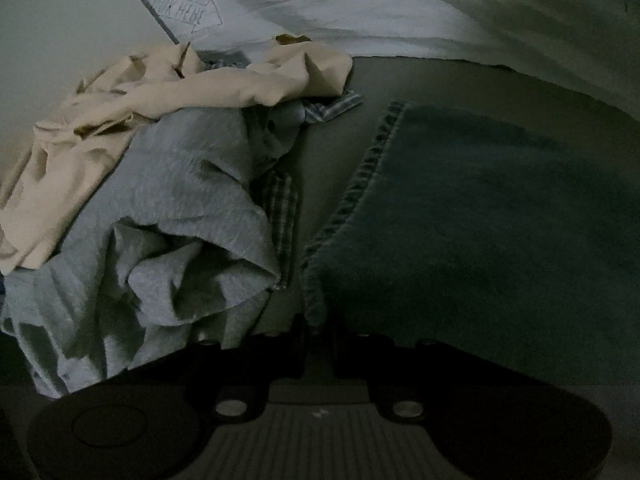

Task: Fold clothes
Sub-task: 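Grasp the waistband belt loop with the right tool and lift it toward the folded stack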

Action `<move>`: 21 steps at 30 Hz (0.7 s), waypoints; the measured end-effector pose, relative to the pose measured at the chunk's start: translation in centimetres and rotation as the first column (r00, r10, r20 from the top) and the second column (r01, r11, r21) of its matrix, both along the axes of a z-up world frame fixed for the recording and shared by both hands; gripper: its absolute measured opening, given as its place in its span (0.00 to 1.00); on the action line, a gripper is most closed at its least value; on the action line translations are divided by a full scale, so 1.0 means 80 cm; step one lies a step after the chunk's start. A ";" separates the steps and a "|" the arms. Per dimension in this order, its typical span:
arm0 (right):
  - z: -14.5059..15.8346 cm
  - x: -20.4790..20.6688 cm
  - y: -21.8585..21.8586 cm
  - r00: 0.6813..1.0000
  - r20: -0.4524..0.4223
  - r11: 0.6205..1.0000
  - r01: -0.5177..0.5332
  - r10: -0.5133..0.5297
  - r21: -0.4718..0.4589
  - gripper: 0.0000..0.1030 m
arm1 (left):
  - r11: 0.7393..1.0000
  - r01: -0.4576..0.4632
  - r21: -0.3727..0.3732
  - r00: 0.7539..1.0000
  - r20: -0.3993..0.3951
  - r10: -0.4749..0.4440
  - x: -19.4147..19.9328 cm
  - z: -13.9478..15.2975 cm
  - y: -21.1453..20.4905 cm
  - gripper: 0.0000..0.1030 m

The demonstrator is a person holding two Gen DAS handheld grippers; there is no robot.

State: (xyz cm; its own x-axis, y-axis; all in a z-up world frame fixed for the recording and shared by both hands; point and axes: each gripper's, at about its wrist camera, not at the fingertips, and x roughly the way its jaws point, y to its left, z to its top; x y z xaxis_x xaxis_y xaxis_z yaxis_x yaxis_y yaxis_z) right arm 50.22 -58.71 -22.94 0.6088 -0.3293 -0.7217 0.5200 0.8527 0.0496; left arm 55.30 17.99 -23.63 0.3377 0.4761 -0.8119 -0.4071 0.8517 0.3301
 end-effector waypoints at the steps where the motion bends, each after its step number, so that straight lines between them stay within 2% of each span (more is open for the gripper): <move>1: -0.002 0.005 -0.001 1.000 0.009 1.000 -0.012 0.012 -0.003 0.95 | 1.000 0.000 0.014 1.000 -0.004 0.000 0.001 -0.001 -0.002 0.11; 3: -0.006 0.010 -0.002 0.999 0.028 1.000 -0.028 0.028 -0.002 0.77 | 0.999 -0.002 0.040 1.000 -0.011 0.003 0.001 -0.004 -0.006 0.11; 6: -0.009 0.017 -0.004 0.998 0.056 1.000 -0.009 0.008 0.023 0.64 | 0.998 -0.002 0.071 1.000 -0.017 0.003 0.004 -0.007 -0.011 0.11; 11: -0.014 0.040 0.015 0.999 0.046 0.993 -0.014 0.020 -0.120 0.52 | 0.996 0.000 0.090 1.000 -0.023 0.002 0.005 -0.009 -0.013 0.11; 13: -0.018 0.053 0.016 0.999 0.038 0.988 -0.013 0.019 -0.155 0.53 | 0.996 -0.002 0.086 1.000 -0.025 0.004 0.006 -0.009 -0.012 0.11; 16: -0.020 0.068 0.017 1.000 0.016 0.975 -0.014 0.018 -0.220 0.62 | 0.997 -0.005 0.079 1.000 -0.022 0.007 0.005 -0.008 -0.012 0.11; 17: -0.020 0.073 0.015 1.000 -0.001 0.971 -0.007 0.007 -0.237 0.74 | 0.997 -0.008 0.077 1.000 -0.020 0.009 0.005 -0.008 -0.011 0.12; 18: -0.019 0.077 0.010 1.000 -0.019 0.970 0.000 -0.005 -0.241 0.84 | 0.997 -0.011 0.075 1.000 -0.018 0.012 0.004 -0.007 -0.010 0.14; 20: -0.012 0.075 -0.003 0.999 -0.031 0.981 0.003 -0.010 -0.193 0.86 | 0.998 -0.011 0.060 1.000 -0.010 0.011 0.001 -0.004 -0.004 0.19; 21: -0.005 0.070 -0.007 0.999 -0.032 0.986 0.006 -0.011 -0.170 0.86 | 0.999 -0.011 0.048 1.000 -0.004 0.011 -0.001 -0.002 -0.001 0.30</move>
